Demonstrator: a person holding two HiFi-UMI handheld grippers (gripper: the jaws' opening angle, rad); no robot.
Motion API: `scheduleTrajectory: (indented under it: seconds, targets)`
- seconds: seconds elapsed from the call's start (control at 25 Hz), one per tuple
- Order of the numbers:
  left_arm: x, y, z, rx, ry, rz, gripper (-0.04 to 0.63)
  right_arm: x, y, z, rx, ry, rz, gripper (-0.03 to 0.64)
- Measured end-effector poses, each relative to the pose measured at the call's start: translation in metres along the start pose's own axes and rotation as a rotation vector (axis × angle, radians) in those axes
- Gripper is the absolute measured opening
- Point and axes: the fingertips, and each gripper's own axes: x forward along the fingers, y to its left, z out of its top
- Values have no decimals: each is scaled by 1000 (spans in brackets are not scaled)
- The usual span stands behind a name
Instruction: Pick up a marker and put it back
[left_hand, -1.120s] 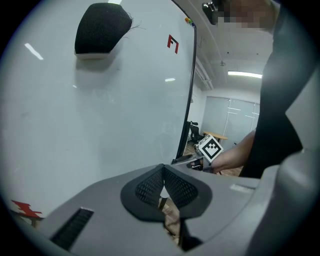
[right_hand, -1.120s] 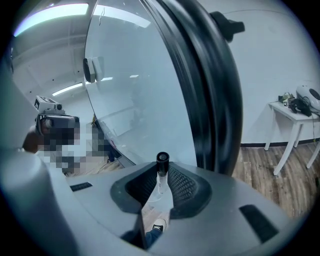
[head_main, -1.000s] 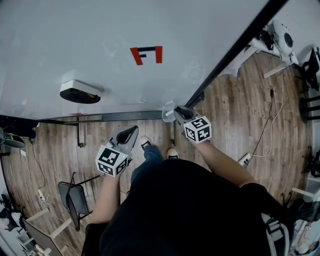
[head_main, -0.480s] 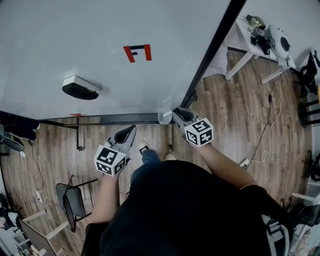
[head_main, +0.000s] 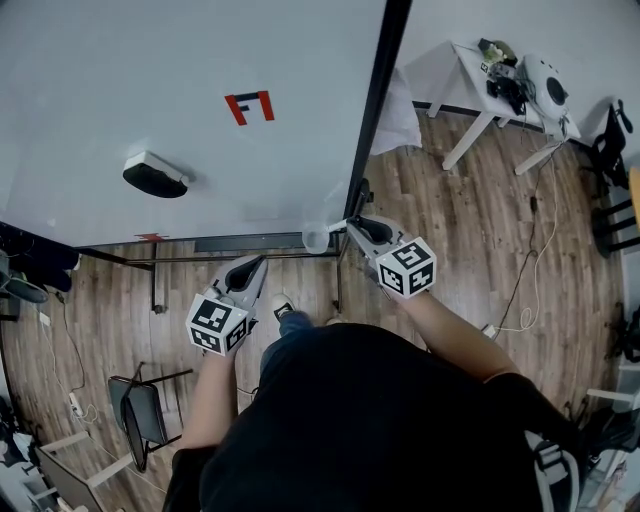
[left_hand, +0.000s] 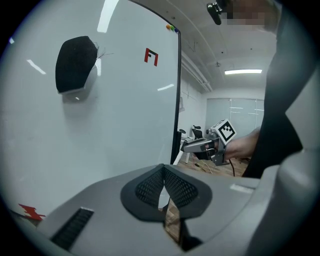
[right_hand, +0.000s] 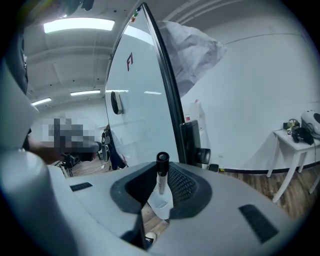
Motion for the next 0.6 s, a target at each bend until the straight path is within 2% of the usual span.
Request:
scheduleTrajectory:
  seconds: [0.6]
  targets:
    - [-2,-31,2,22,-8,-3,11,-53,-12,-7,-4,-16,-32,60]
